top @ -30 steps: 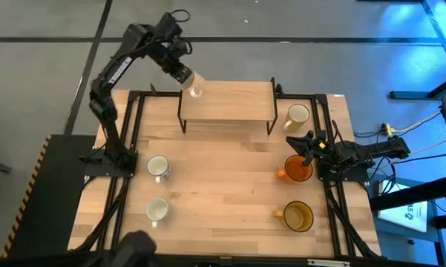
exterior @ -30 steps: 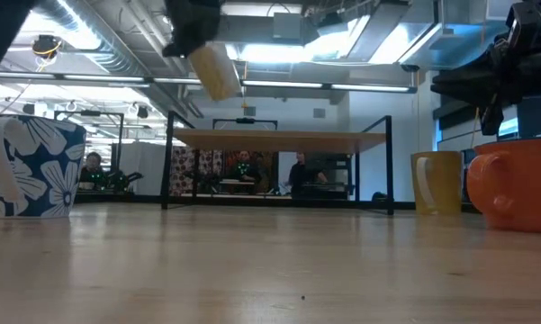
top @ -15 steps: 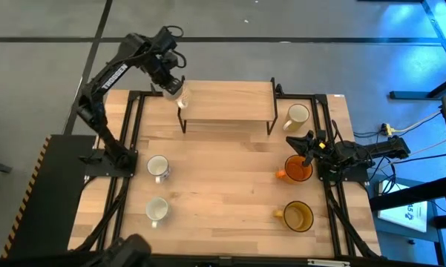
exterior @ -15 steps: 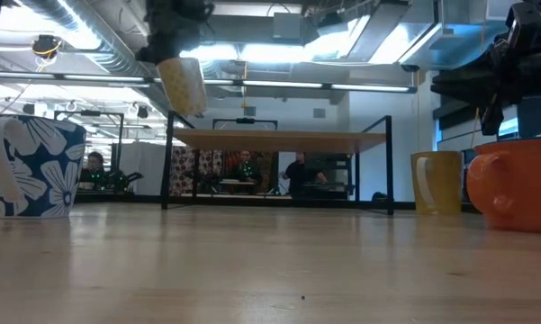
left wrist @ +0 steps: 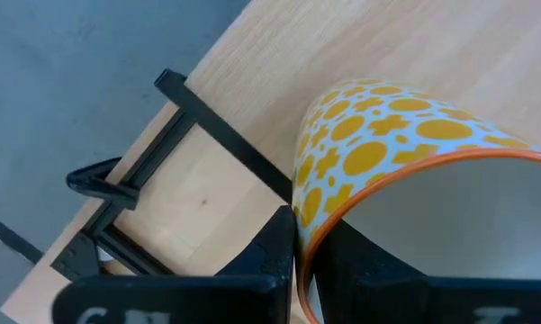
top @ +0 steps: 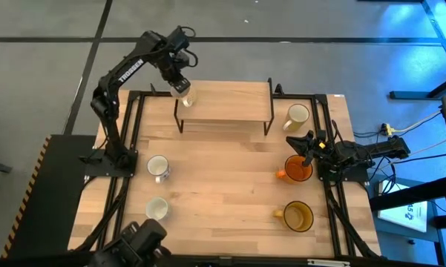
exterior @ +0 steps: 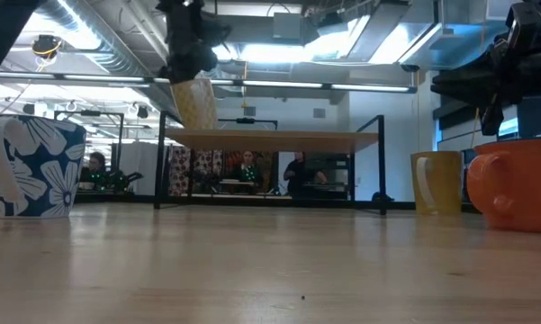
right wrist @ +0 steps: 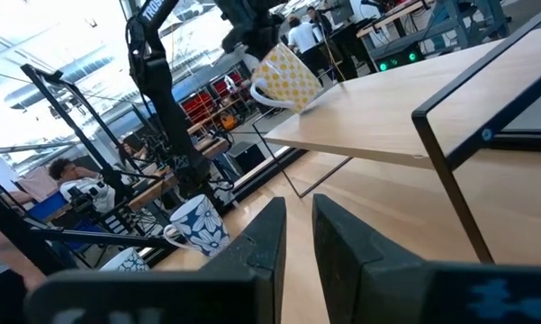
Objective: Place coffee mugs
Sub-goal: Put the yellow patterned mug on the shelf
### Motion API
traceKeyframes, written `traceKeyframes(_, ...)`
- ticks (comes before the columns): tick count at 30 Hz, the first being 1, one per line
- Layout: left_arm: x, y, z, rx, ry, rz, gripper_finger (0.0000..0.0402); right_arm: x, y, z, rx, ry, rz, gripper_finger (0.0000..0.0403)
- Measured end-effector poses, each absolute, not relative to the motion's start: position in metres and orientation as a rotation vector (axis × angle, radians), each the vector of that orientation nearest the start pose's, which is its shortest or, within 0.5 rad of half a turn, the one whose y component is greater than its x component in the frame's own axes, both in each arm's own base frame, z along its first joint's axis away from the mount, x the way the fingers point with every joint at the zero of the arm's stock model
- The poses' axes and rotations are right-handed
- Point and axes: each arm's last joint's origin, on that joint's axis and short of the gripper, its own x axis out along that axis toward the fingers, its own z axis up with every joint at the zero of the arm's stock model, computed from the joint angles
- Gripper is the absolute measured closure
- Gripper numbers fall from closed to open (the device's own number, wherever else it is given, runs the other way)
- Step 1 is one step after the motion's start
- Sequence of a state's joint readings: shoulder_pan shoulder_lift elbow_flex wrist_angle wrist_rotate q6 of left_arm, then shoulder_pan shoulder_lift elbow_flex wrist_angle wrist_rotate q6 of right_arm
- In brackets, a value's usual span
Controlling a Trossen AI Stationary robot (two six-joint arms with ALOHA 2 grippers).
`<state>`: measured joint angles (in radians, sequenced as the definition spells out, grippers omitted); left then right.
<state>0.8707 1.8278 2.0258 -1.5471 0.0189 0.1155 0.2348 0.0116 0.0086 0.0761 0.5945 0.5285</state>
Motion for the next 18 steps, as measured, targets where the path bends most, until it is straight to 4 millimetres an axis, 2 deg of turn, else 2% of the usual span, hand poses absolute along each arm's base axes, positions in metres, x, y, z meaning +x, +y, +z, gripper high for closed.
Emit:
traceKeyframes(9, 0.2116, 0.2653, 0.3747, -0.451, 1.262, 0.708, 0.038, 0.0939, 0.0058, 0.1725, 0.554, -0.161, -0.334, 0.0356)
traceKeyframes(18, 0.2111, 0.2669, 0.3741, -0.422, 1.272, 0.694, 0.0379, 0.0939, 0.0058, 0.1725, 0.554, -0.161, -0.334, 0.0356)
